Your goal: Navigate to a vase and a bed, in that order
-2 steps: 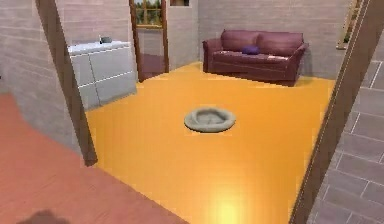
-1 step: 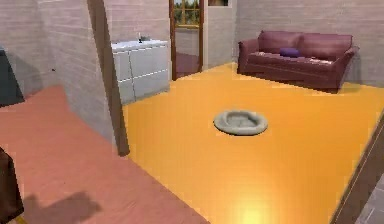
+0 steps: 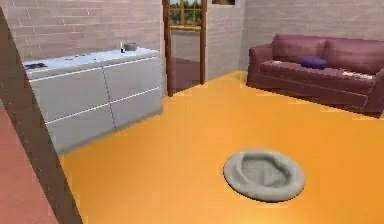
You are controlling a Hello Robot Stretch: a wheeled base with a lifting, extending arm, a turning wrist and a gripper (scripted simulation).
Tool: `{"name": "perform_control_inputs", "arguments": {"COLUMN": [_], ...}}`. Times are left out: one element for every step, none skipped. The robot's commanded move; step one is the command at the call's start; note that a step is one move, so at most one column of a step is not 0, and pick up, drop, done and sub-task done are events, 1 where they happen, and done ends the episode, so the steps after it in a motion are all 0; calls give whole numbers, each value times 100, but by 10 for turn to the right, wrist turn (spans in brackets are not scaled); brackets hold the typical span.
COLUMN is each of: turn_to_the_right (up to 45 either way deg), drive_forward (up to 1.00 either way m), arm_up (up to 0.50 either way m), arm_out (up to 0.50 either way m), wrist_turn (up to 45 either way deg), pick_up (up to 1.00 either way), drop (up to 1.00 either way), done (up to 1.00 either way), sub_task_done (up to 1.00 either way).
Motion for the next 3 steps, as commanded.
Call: {"name": "perform_control_inputs", "arguments": {"turn_to_the_right": [0, -30, 0], "drive_forward": [100, 0, 80], "arm_up": [0, 0, 0], "arm_out": [0, 0, 0], "wrist_turn": [0, 0, 0], "pick_up": [0, 0, 0], "drop": [0, 0, 0], "done": [0, 0, 0], "sub_task_done": [0, 0, 0]}}
